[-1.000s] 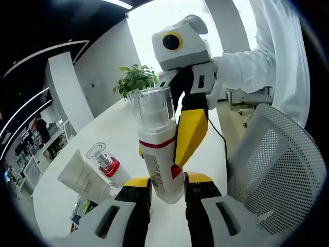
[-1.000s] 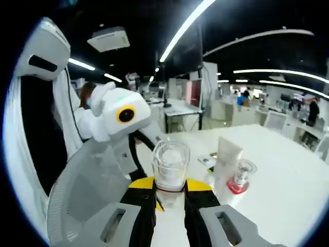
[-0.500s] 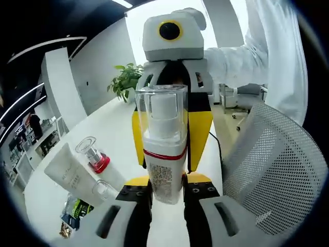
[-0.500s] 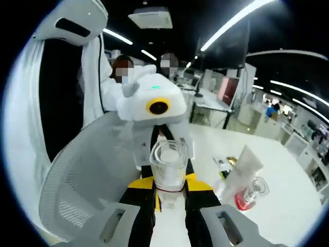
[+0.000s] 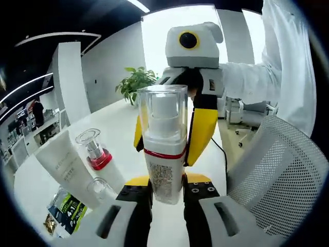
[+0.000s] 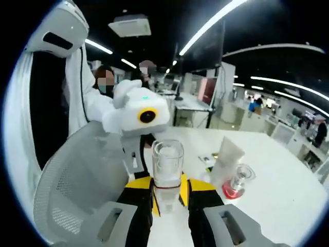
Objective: Arrange the skincare products in the storage area until every visible bottle or jar stands upright without overlapping.
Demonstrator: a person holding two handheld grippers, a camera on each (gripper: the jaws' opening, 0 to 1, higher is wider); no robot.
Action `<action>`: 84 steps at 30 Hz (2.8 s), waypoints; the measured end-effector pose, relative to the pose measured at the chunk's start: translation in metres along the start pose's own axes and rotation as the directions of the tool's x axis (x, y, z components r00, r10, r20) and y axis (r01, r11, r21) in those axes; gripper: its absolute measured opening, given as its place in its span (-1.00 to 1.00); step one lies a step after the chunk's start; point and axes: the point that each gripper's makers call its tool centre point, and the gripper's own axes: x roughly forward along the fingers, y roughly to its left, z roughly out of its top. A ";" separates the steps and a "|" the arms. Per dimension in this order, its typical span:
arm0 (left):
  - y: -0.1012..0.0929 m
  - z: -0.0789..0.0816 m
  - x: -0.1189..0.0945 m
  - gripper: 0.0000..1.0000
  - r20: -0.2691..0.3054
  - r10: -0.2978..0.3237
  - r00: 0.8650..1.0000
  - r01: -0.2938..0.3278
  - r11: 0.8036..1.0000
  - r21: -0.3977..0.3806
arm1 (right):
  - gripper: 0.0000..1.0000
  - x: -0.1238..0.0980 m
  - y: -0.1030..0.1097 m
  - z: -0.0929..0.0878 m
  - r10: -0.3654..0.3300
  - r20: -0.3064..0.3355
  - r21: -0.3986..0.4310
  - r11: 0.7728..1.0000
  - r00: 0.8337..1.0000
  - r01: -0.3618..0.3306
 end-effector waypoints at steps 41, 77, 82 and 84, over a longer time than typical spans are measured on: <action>0.012 -0.068 0.025 -0.56 -0.098 -0.019 0.995 0.013 0.998 -0.062 | -0.81 0.024 -0.007 -0.039 0.047 -0.025 0.037 0.998 0.999 -0.046; -0.001 -0.080 0.034 -0.79 -0.123 -0.057 0.991 0.040 0.990 -0.136 | -0.78 0.044 -0.041 -0.060 0.031 0.006 0.069 0.997 1.000 -0.031; -0.001 -0.079 0.034 -0.79 -0.117 -0.059 0.991 0.042 0.989 -0.139 | -0.75 0.042 -0.039 -0.056 0.038 0.033 0.087 0.995 0.999 -0.041; 0.000 -0.080 0.034 -0.79 -0.119 -0.057 0.991 0.040 0.989 -0.139 | -0.70 0.042 -0.040 -0.053 0.034 0.040 0.088 0.995 0.999 -0.038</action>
